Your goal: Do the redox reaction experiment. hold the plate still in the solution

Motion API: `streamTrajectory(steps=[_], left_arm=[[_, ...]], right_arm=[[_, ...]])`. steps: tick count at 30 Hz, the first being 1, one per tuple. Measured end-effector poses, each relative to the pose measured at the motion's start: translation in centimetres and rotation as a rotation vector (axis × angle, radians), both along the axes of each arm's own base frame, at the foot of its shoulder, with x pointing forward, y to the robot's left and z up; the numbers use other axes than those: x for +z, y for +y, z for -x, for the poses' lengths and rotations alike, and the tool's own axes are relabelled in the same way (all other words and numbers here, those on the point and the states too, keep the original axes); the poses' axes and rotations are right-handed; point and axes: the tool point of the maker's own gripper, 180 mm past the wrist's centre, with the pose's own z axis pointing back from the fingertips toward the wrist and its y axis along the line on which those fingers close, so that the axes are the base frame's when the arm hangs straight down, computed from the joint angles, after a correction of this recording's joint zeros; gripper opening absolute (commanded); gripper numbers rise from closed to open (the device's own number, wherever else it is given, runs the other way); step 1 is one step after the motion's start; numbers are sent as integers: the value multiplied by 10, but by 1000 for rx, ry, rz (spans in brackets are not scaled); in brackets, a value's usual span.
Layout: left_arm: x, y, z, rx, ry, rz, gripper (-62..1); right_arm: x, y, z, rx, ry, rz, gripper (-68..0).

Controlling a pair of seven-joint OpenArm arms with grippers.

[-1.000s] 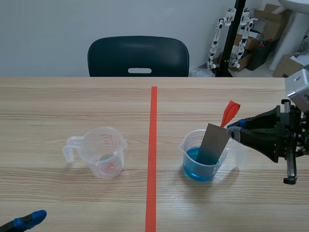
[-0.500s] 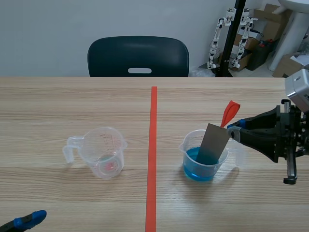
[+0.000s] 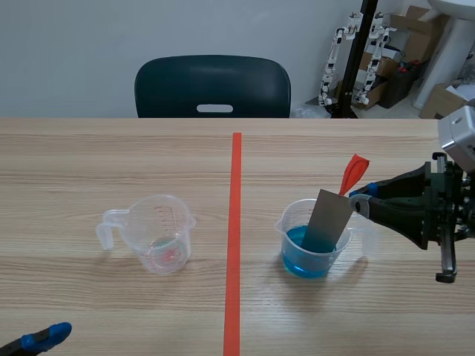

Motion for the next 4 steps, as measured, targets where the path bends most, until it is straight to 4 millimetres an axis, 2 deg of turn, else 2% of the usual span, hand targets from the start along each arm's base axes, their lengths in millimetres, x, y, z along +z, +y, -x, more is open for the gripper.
streamTrajectory(steps=[4], left_arm=[[0, 0, 0, 0, 0, 0, 8]], right_arm=[[0, 0, 0, 0, 0, 0, -669]])
